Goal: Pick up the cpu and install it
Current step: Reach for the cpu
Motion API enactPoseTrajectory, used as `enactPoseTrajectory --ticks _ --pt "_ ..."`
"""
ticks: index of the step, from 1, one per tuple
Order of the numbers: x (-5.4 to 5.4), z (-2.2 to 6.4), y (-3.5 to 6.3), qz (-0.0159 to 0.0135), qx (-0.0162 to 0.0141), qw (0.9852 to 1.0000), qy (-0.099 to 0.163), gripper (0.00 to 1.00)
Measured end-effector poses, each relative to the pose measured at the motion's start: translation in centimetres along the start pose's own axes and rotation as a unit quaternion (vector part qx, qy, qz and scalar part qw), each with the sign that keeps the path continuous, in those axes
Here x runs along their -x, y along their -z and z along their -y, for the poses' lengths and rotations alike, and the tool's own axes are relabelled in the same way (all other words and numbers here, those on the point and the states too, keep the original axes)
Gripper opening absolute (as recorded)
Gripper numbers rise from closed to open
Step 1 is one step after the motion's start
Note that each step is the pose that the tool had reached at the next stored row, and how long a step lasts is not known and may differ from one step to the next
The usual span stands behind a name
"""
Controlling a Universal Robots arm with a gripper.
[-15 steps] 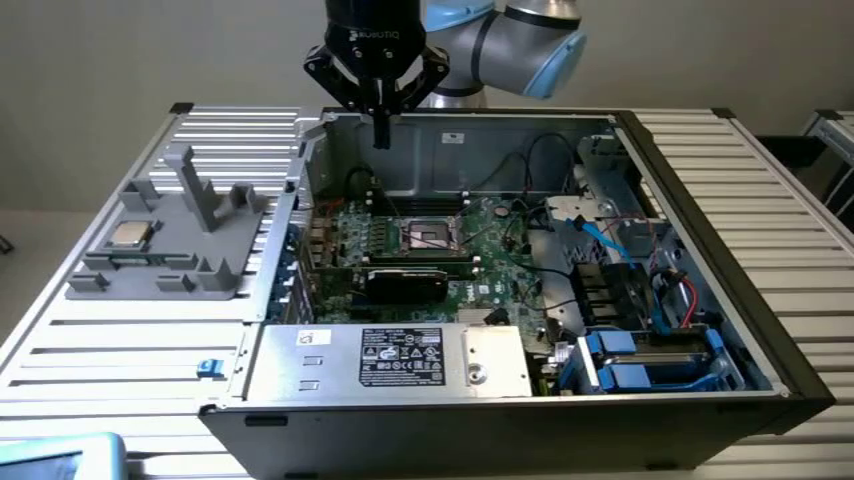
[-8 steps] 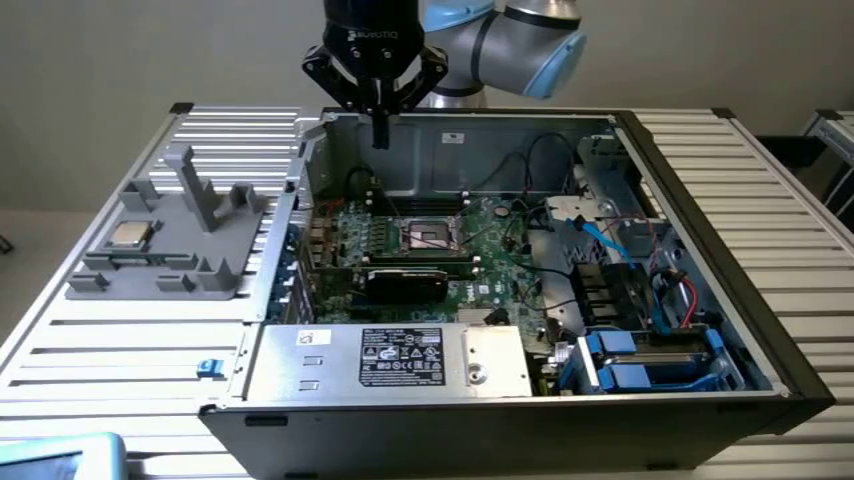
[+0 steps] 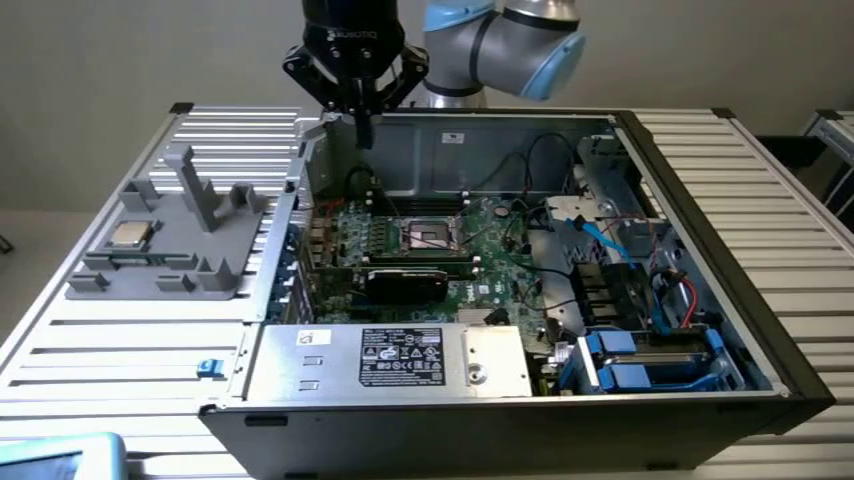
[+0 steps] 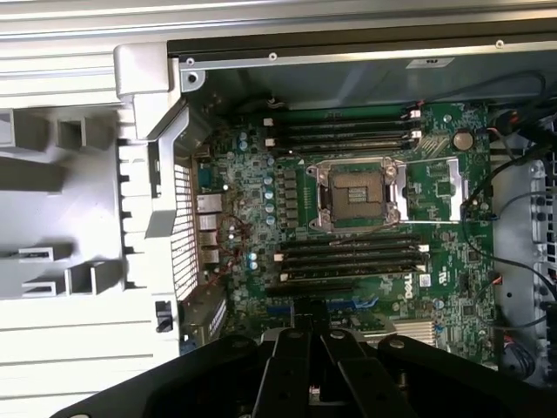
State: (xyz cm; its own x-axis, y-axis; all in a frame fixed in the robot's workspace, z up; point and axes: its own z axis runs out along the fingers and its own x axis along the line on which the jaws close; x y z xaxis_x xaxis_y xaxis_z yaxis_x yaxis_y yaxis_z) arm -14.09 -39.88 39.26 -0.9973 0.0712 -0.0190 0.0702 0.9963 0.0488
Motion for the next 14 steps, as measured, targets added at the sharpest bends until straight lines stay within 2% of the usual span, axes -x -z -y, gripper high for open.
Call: enactPoseTrajectory --ticks 14 --pt "-5.5 0.39 0.12 0.0 0.0 1.0 0.0 0.11"
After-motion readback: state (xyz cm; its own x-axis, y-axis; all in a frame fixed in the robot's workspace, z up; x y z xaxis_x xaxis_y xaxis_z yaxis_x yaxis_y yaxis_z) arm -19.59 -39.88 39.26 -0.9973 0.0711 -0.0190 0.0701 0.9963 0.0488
